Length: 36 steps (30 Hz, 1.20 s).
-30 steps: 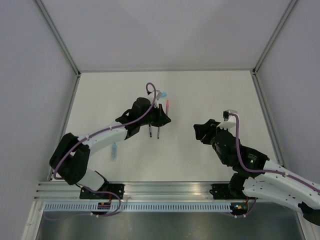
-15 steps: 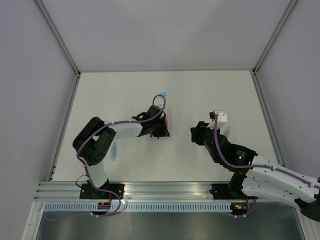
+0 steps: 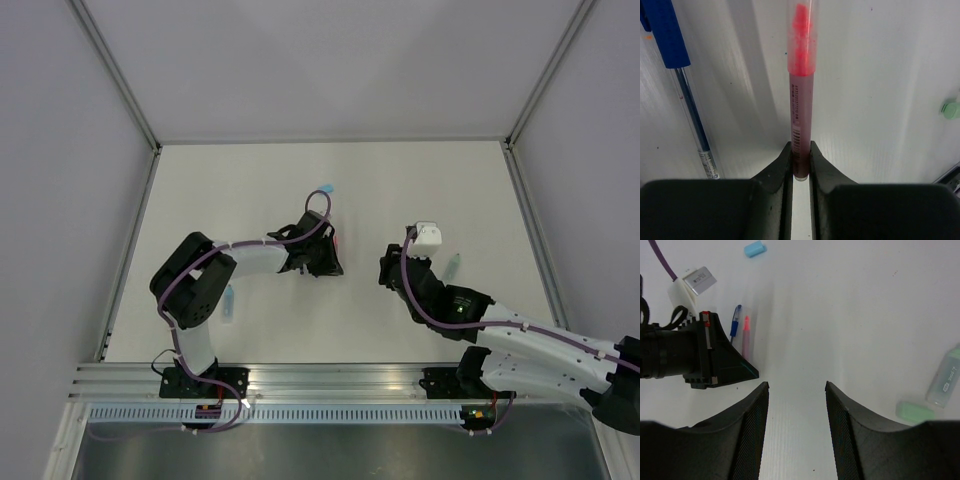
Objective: Insert the pens into the pen caps
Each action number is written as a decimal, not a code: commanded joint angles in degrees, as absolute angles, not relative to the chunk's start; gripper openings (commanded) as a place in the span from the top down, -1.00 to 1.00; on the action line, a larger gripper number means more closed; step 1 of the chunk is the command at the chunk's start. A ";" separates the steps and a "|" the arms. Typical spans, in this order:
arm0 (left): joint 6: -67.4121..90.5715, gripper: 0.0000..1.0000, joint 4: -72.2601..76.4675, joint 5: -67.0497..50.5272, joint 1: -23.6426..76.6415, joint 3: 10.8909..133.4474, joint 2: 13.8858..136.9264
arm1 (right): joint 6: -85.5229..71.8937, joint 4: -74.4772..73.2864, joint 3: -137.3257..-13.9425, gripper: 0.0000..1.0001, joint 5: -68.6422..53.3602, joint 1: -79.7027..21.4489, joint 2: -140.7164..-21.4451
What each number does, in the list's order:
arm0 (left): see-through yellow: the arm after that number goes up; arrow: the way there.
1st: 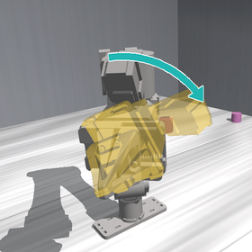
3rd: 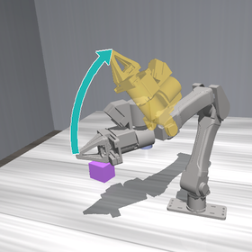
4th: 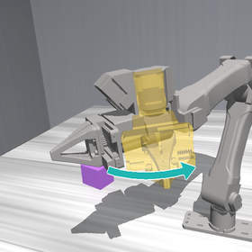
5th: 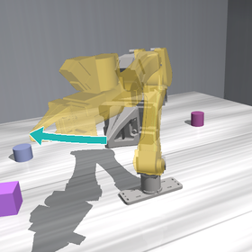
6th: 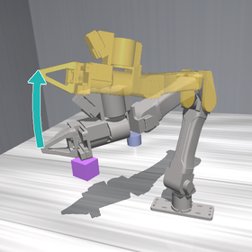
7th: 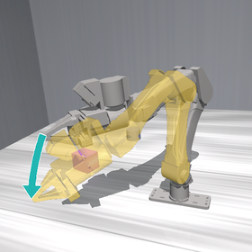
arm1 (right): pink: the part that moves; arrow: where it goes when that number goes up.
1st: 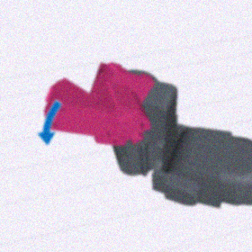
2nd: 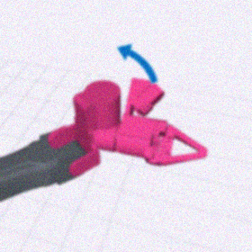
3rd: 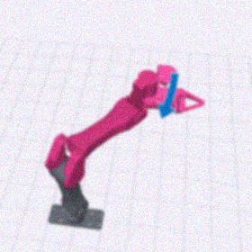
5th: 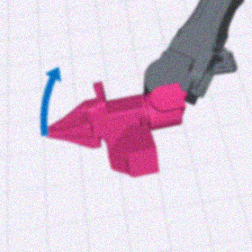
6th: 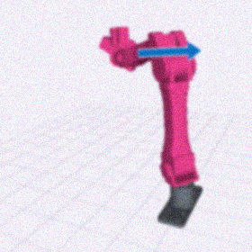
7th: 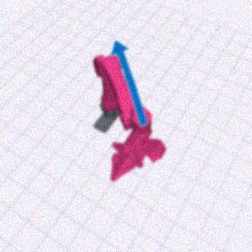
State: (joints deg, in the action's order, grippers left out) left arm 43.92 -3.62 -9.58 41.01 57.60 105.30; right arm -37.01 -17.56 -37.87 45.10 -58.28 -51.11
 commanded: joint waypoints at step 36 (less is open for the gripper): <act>34.56 0.01 -14.24 -1.22 41.22 53.26 76.39 | -37.70 -23.02 -44.64 -0.10 34.54 -43.01 -58.80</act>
